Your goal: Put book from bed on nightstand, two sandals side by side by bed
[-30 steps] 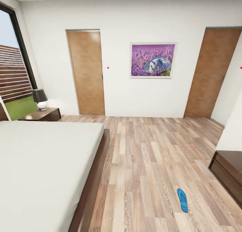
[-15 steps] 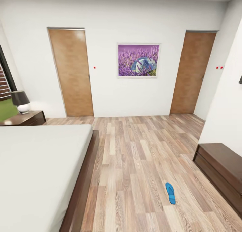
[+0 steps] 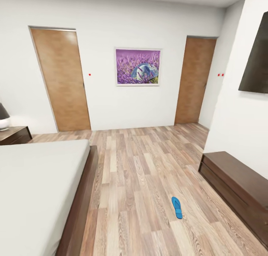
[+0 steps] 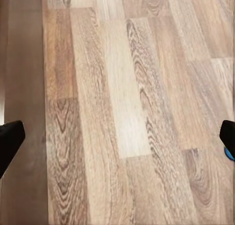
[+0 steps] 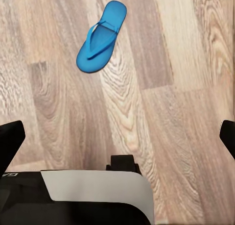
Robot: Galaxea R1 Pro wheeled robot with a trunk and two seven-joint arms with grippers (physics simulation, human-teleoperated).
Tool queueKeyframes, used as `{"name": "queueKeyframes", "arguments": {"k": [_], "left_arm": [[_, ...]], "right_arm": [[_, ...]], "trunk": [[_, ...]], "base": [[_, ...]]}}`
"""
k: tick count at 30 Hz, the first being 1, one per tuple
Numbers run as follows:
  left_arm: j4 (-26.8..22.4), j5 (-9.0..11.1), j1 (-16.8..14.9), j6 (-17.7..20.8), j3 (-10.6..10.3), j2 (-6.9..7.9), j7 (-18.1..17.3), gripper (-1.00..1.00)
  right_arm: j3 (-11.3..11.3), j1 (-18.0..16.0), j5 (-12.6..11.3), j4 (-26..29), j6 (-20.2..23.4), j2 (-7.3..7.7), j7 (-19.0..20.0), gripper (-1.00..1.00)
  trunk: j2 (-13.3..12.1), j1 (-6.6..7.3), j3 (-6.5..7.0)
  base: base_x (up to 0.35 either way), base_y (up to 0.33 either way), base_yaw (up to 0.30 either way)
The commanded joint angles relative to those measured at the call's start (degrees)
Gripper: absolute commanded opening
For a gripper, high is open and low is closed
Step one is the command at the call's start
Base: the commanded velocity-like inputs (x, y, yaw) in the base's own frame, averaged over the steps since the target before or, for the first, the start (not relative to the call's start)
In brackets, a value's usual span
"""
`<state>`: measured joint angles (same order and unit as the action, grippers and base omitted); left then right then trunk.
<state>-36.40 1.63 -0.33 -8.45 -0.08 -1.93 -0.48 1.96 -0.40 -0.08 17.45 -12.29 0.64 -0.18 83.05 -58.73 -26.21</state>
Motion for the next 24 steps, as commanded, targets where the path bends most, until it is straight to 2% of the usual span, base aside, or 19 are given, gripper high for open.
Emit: {"name": "queueKeyframes", "arguments": {"k": [1, 18, 24], "left_arm": [[0.0, 0.2, 0.0, -0.2, 0.0, 0.0, 0.0, 1.0], [0.0, 0.2, 0.0, -0.2, 0.0, 0.0, 0.0, 1.0], [0.0, 0.2, 0.0, -0.2, 0.0, 0.0, 0.0, 1.0]], "right_arm": [[0.2, 0.0, 0.0, 0.0, -0.2, 0.0, 0.0, 1.0], [0.1, 0.0, 0.0, 0.0, -0.2, -0.02, 0.0, 1.0], [0.1, 0.0, 0.0, 0.0, -0.2, -0.01, 0.0, 1.0]], "trunk": [[0.0, 0.0, -0.06], [0.0, 0.0, -0.06], [0.0, 0.0, -0.06]], "base": [[0.0, 0.0, -0.234], [0.0, 0.0, -0.212], [0.0, 0.0, -0.084]]}}
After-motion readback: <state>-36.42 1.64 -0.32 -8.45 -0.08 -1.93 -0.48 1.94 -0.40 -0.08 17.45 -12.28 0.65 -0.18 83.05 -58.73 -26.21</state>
